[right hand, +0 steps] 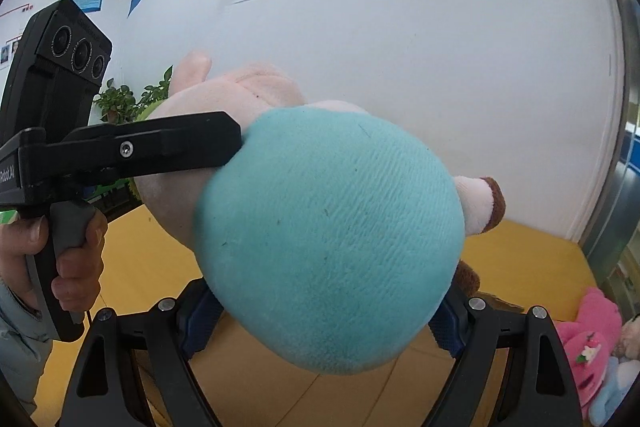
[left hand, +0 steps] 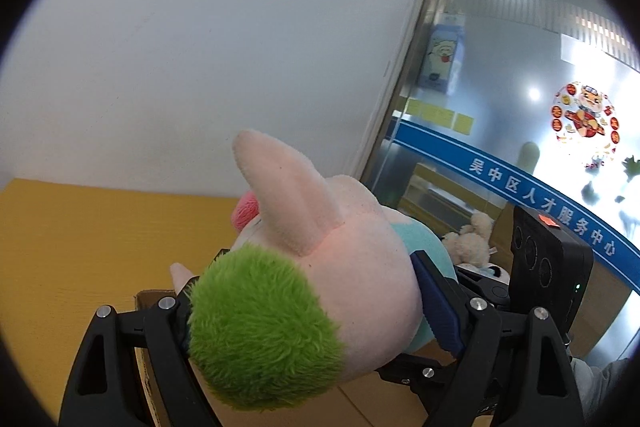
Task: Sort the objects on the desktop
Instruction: 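Lift the pig plush with both tools and carry it over the cardboard box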
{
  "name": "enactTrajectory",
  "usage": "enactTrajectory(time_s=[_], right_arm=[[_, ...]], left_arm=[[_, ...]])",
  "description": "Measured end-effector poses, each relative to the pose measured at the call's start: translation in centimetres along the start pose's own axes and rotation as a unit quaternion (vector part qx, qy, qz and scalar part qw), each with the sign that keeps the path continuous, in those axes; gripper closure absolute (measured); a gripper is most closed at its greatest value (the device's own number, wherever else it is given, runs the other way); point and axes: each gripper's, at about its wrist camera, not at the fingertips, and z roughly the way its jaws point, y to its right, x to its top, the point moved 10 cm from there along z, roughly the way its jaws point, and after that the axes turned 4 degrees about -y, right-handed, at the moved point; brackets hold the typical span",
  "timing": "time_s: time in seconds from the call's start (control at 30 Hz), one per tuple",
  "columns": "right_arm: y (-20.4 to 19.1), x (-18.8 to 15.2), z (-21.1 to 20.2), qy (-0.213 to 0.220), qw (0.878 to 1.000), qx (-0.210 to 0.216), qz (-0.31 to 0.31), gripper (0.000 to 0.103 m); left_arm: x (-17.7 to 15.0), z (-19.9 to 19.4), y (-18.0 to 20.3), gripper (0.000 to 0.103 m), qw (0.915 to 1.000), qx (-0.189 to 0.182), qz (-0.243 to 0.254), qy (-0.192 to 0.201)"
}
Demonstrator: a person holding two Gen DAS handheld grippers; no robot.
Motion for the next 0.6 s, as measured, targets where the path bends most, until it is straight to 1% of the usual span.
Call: enactTrajectory(time_s=[0.03, 0.13, 0.23, 0.33, 0.4, 0.43, 0.5, 0.53, 0.6], right_arm=[[0.5, 0.0, 1.8, -0.011, 1.000, 0.014, 0.004, 0.017], [1.7, -0.7, 6.5, -0.045, 0.998, 0.037, 0.015, 0.017], [2.6, -2.4, 11.7, -0.085, 0.995, 0.055, 0.025, 0.017], [3.1, -4.7, 16.8, -0.127, 0.989, 0.067, 0.027, 0.017], [3.2, -6.4, 19.6, -0.155, 0.984, 0.078, 0.037, 0.017], [3.2, -7.1, 20.6, -0.165, 0.982, 0.078, 0.040, 0.017], [3.0, -8.4, 22.3, -0.184, 0.979, 0.077, 0.043, 0.017], [3.0, -8.9, 23.0, -0.191, 0.978, 0.076, 0.044, 0.015], [2.8, -9.8, 24.1, -0.205, 0.976, 0.069, 0.040, 0.011]], left_arm=[[-0.2, 0.8, -0.9, 0.016, 0.9999, 0.005, -0.007, -0.007], [-1.8, 4.3, -4.7, 0.016, 0.9979, 0.024, -0.047, -0.039], [-4.1, 7.1, -8.0, 0.016, 0.9938, 0.043, -0.078, -0.067], [-6.8, 9.5, -11.2, 0.016, 0.9857, 0.060, -0.122, -0.100], [-8.8, 10.7, -13.0, 0.016, 0.9768, 0.074, -0.158, -0.125], [-9.4, 11.0, -13.6, 0.016, 0.9737, 0.080, -0.166, -0.134], [-10.8, 11.6, -14.4, 0.015, 0.9663, 0.096, -0.180, -0.158], [-10.8, 11.7, -14.4, 0.013, 0.9661, 0.104, -0.173, -0.161], [-11.3, 12.1, -13.7, 0.012, 0.9633, 0.124, -0.148, -0.187]])
